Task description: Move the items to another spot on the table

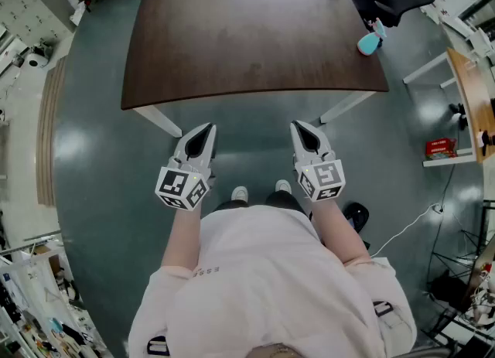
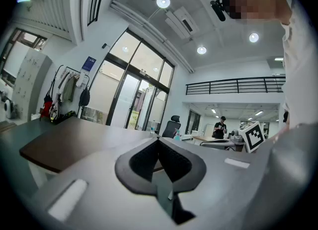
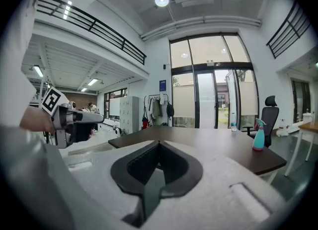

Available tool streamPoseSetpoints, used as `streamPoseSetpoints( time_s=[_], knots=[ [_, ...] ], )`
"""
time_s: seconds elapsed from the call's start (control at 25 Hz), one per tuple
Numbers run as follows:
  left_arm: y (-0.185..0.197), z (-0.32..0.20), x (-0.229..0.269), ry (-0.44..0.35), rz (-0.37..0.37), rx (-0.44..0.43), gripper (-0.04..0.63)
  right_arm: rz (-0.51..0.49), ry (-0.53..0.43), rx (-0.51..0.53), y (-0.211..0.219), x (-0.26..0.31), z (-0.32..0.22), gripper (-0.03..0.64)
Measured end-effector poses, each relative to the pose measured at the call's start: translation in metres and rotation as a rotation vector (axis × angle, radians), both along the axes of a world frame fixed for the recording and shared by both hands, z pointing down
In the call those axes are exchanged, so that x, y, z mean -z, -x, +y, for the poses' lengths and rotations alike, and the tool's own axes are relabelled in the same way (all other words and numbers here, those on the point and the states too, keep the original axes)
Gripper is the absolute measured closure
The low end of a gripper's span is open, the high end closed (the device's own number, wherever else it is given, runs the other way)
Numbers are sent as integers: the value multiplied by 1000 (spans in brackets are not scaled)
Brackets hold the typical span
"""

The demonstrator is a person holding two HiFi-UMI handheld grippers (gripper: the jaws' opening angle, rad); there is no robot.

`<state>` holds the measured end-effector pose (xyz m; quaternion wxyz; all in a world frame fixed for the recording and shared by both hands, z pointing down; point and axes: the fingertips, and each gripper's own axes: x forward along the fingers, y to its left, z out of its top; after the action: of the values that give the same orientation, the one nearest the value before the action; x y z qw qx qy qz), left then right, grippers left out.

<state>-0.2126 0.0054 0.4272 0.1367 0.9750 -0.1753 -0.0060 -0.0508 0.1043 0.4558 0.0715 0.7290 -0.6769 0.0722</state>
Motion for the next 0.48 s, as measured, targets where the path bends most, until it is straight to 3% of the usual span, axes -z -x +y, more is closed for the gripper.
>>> streamPoseSetpoints(
  time_s=[0.48],
  knots=[
    [-3,-7,-4,8,3,-15,588,-25,26,-29,-3,-8,-3,626]
  ],
)
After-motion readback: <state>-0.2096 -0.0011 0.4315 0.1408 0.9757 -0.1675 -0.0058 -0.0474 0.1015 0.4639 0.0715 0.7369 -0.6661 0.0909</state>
